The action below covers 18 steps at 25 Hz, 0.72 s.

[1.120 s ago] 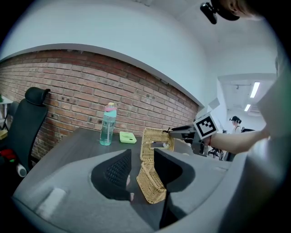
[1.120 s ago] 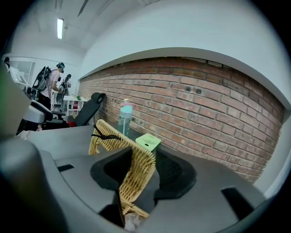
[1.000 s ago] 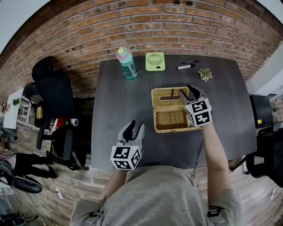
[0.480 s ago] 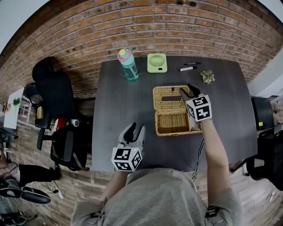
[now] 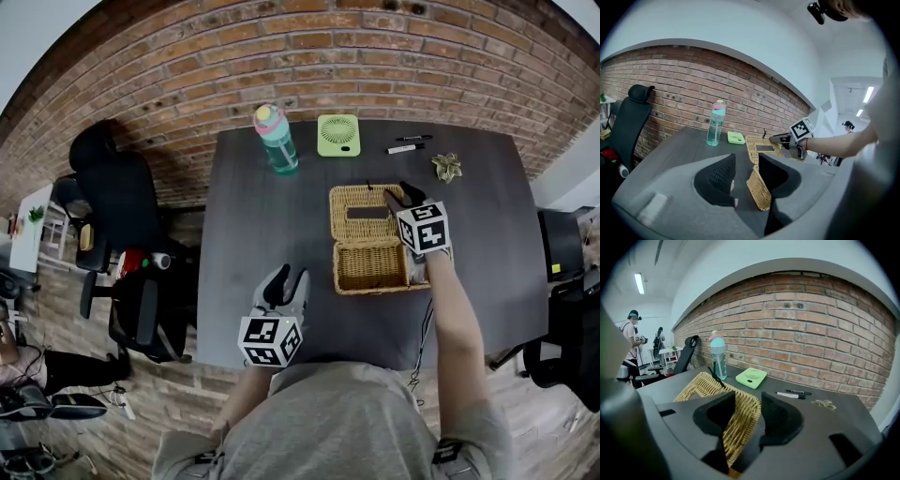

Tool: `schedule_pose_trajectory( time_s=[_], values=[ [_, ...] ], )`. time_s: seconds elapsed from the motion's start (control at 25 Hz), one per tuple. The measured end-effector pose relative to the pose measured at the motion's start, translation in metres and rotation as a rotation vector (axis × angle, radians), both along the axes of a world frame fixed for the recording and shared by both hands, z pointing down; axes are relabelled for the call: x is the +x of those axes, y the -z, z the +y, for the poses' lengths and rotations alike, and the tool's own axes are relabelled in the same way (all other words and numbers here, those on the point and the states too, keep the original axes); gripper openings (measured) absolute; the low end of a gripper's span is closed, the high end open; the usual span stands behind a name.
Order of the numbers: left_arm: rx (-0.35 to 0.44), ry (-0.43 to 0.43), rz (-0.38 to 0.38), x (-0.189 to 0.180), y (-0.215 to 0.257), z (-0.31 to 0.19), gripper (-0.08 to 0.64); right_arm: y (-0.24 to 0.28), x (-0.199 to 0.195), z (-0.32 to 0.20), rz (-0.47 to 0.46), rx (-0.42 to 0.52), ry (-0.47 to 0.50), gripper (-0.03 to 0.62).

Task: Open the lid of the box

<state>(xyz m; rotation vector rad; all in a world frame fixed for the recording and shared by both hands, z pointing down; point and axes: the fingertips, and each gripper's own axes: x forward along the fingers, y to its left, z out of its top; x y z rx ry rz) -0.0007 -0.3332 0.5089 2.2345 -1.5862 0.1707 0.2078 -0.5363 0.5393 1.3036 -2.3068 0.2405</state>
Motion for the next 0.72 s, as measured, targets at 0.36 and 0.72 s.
schedule_pose_trajectory(
  time_s=[0.36, 0.72],
  values=[
    [-0.009, 0.006, 0.001, -0.001, -0.004, -0.005, 0.158, -0.033, -0.012, -0.007, 0.069, -0.044, 0.027, 0.149],
    [-0.007, 0.013, 0.001, -0.008, -0.004, -0.004, 0.158, -0.033, -0.023, -0.006, 0.068, -0.045, 0.027, 0.149]
  ],
)
